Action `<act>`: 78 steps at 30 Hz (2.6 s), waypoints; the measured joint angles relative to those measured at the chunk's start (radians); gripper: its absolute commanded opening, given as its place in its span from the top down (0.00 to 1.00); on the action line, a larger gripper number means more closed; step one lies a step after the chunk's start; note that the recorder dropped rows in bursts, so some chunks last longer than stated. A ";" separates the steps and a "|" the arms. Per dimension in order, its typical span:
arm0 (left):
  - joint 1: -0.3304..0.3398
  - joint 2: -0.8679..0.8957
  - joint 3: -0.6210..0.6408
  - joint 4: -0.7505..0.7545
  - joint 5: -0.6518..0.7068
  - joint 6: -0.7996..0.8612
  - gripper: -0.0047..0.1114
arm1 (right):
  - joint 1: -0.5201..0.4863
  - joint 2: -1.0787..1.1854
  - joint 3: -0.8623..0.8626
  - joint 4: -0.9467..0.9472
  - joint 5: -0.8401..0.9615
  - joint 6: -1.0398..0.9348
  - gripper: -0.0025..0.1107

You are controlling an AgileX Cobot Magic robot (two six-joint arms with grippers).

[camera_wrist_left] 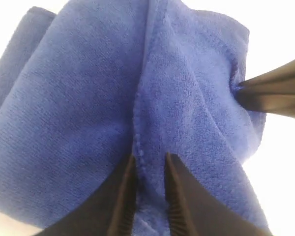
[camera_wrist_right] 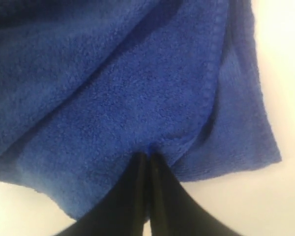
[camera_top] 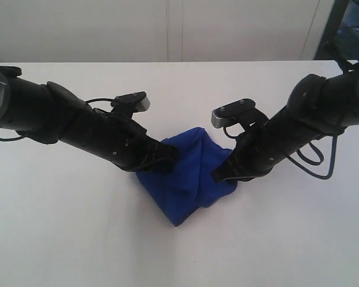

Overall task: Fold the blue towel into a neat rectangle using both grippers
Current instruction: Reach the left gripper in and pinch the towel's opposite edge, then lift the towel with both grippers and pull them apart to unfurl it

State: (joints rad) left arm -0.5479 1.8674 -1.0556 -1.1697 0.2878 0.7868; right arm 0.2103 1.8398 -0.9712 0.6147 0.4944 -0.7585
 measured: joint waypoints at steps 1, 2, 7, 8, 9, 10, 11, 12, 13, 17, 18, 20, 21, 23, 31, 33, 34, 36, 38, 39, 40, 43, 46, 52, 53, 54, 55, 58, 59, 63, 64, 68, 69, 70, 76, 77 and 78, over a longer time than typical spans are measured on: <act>0.000 0.000 0.000 0.000 0.000 0.000 0.75 | 0.000 0.000 0.000 0.000 0.000 0.000 0.98; 0.000 0.000 0.000 0.000 0.000 0.000 0.78 | 0.000 0.000 0.000 0.000 0.000 0.000 0.98; 0.000 0.000 0.000 0.005 0.000 0.000 0.96 | 0.000 0.000 0.000 0.000 -0.002 0.000 0.98; 0.000 0.000 0.000 0.010 0.000 0.002 0.96 | 0.000 0.000 0.000 0.000 -0.004 0.000 0.98; 0.000 0.000 0.000 0.010 0.000 0.002 0.96 | 0.000 0.000 0.000 0.000 -0.009 0.005 0.98; 0.000 0.000 0.000 0.012 0.000 0.003 0.96 | 0.000 0.000 0.000 0.000 -0.015 0.012 0.98; 0.000 0.000 0.000 0.012 0.000 0.006 0.96 | 0.000 0.000 0.000 0.000 -0.022 0.019 0.98; 0.000 0.000 0.000 0.014 0.000 0.008 0.96 | 0.000 0.000 0.000 0.000 -0.030 0.031 0.98; 0.000 0.000 0.000 0.014 0.000 0.009 0.96 | 0.000 0.000 0.000 0.000 -0.037 0.040 0.98; 0.000 -0.015 0.000 0.051 0.005 0.012 0.96 | 0.000 -0.011 0.000 0.000 -0.046 0.053 0.98; 0.000 -0.027 0.000 0.072 0.010 0.014 0.96 | 0.000 -0.022 0.002 0.000 -0.051 0.060 0.98; 0.000 -0.062 0.000 0.122 0.035 0.014 0.96 | 0.000 -0.052 0.002 -0.006 -0.054 0.069 0.98; 0.000 -0.084 0.000 0.156 0.054 0.014 0.96 | 0.000 -0.073 0.002 -0.014 -0.056 0.078 0.98; 0.000 -0.128 0.000 0.225 0.095 0.014 0.96 | 0.000 -0.114 0.002 -0.028 -0.058 0.087 0.98; 0.000 -0.322 0.000 0.492 0.226 -0.122 0.96 | 0.000 -0.283 0.002 -0.146 -0.037 0.185 0.98; 0.000 -0.357 0.000 0.515 0.245 -0.144 0.96 | 0.000 -0.301 0.002 -0.153 -0.030 0.200 0.98; 0.000 -0.368 0.000 0.520 0.254 -0.149 0.96 | 0.000 -0.310 0.002 -0.158 -0.026 0.202 0.98; 0.000 -0.390 0.000 0.538 0.274 -0.155 0.96 | 0.000 -0.319 0.002 -0.169 -0.015 0.207 0.98; 0.000 -0.411 0.000 0.565 0.287 -0.178 0.96 | 0.000 -0.340 0.004 -0.181 0.001 0.208 0.98; 0.000 -0.424 0.000 0.587 0.298 -0.196 0.96 | 0.000 -0.356 0.004 -0.188 0.004 0.209 0.98; 0.000 -0.440 0.000 0.608 0.303 -0.211 0.96 | 0.000 -0.377 0.004 -0.198 0.008 0.213 0.98; 0.000 -0.500 0.000 0.706 0.336 -0.276 0.96 | 0.000 -0.458 0.004 -0.233 0.027 0.234 0.98; 0.000 -0.555 0.000 0.795 0.368 -0.329 0.96 | 0.000 -0.534 0.004 -0.245 0.086 0.242 0.98; -0.002 -0.632 0.000 0.939 0.397 -0.447 0.96 | 0.000 -0.620 0.010 -0.296 0.197 0.268 0.98; -0.002 -0.643 0.000 0.970 0.402 -0.478 0.96 | 0.000 -0.626 0.012 -0.320 0.210 0.294 0.98; -0.002 -0.653 0.000 0.997 0.408 -0.505 0.96 | 0.000 -0.634 0.014 -0.352 0.221 0.321 0.98; -0.002 -0.665 0.000 1.032 0.417 -0.540 0.96 | 0.000 -0.643 0.017 -0.405 0.244 0.369 0.98; -0.002 -0.708 0.000 1.146 0.464 -0.641 0.96 | 0.000 -0.674 0.017 -0.534 0.295 0.496 0.98; -0.002 -0.726 0.000 1.179 0.477 -0.666 0.96 | 0.000 -0.688 0.017 -0.571 0.307 0.530 0.98; -0.002 -0.800 0.000 1.318 0.541 -0.772 0.96 | 0.000 -0.759 0.017 -0.635 0.350 0.615 0.98; -0.002 -0.822 0.000 1.340 0.556 -0.787 0.96 | 0.000 -0.780 0.017 -0.642 0.358 0.621 0.98; -0.002 -0.909 0.000 1.371 0.602 -0.821 0.96 | 0.000 -0.868 0.017 -0.663 0.387 0.654 0.98; -0.002 -0.932 0.000 1.371 0.610 -0.827 0.96 | 0.000 -0.887 0.017 -0.674 0.397 0.663 0.98; -0.002 -0.950 0.000 1.371 0.618 -0.832 0.96 | 0.000 -0.911 0.017 -0.682 0.409 0.671 0.98; -0.002 -1.140 0.000 1.352 0.736 -0.864 0.96 | 0.000 -1.102 0.017 -0.693 0.526 0.705 0.98; -0.002 -1.159 0.000 1.348 0.747 -0.864 0.96 | 0.000 -1.129 0.017 -0.695 0.542 0.705 0.98; -0.002 -1.183 0.000 1.343 0.757 -0.864 0.96 | 0.000 -1.158 0.017 -0.695 0.557 0.705 0.98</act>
State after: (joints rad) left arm -0.5497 0.6846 -1.0556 0.1728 1.0451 -0.0776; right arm 0.2103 0.6822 -0.9546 -0.0801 1.0514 -0.0536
